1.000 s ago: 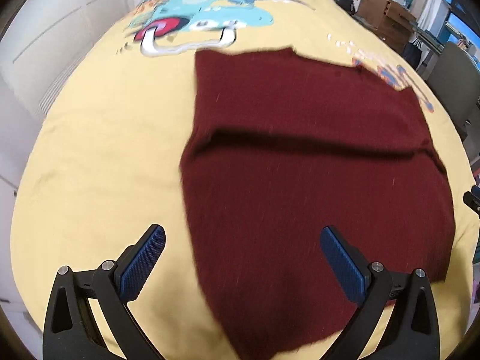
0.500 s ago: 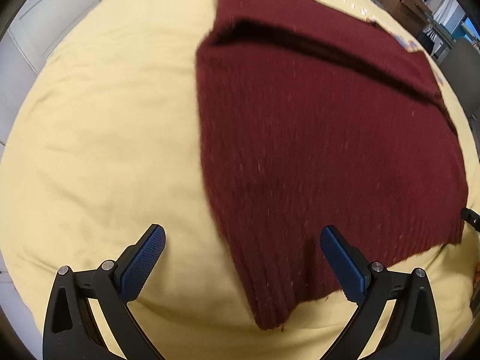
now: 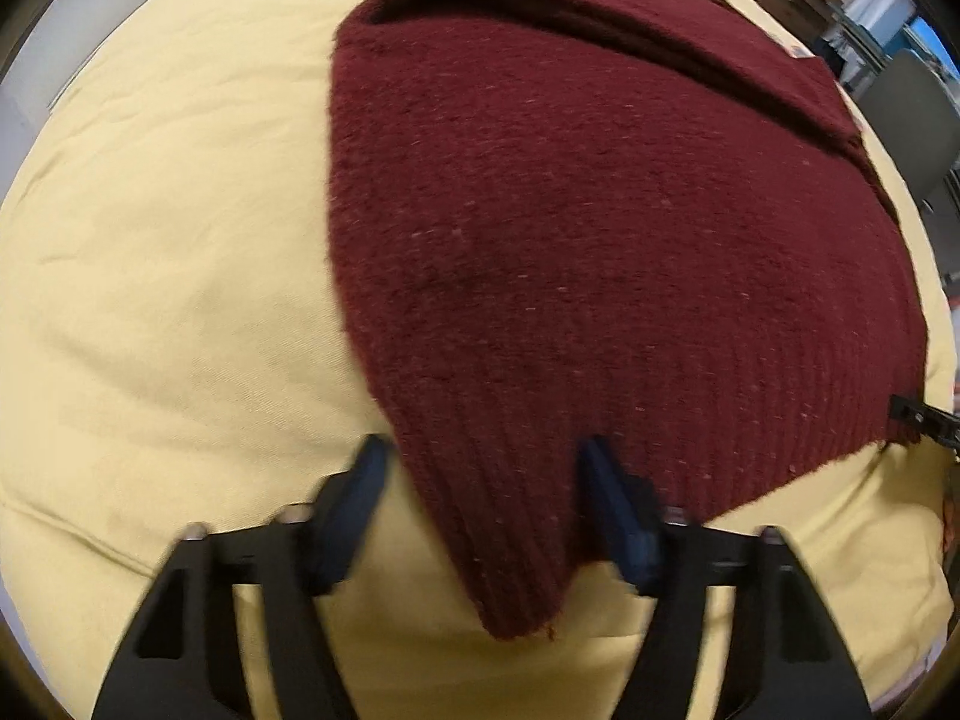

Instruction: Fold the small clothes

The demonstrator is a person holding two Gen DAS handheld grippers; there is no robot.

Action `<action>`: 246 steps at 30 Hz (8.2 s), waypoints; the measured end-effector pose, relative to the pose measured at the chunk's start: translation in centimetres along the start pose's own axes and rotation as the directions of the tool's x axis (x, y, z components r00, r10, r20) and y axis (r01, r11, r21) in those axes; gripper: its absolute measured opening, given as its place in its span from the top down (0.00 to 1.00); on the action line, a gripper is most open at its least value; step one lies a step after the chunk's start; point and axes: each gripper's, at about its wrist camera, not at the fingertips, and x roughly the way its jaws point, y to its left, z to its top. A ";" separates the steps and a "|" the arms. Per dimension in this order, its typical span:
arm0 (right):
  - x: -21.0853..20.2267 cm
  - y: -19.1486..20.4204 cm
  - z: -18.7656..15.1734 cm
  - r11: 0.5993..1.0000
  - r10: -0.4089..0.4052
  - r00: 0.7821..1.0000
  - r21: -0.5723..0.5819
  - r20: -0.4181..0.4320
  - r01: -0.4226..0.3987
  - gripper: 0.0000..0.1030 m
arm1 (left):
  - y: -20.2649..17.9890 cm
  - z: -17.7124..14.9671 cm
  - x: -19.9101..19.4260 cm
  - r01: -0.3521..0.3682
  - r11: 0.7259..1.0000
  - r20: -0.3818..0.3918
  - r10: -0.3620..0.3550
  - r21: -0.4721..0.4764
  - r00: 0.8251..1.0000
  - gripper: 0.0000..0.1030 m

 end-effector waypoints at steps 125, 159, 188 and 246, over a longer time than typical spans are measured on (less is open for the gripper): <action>-3.6 5.4 14.1 0.988 -0.058 0.947 -0.116 0.317 0.099 0.00 | 9.0 21.7 -0.3 0.012 0.995 0.128 0.001 -0.100 0.992 0.01; -11.2 -3.6 14.2 0.999 -0.022 0.913 0.043 0.408 0.004 0.00 | -11.2 28.8 -8.3 0.251 0.961 0.126 -0.265 0.116 0.956 0.74; -10.0 -10.5 12.5 0.991 -0.065 0.947 0.128 0.315 0.026 0.00 | -27.8 28.3 2.3 0.102 0.983 0.006 -0.104 0.149 0.995 0.25; -6.5 -1.4 22.6 0.997 0.051 0.997 -0.065 0.050 -0.048 0.78 | -10.0 19.9 -1.4 0.108 0.992 0.046 -0.111 0.067 0.993 0.01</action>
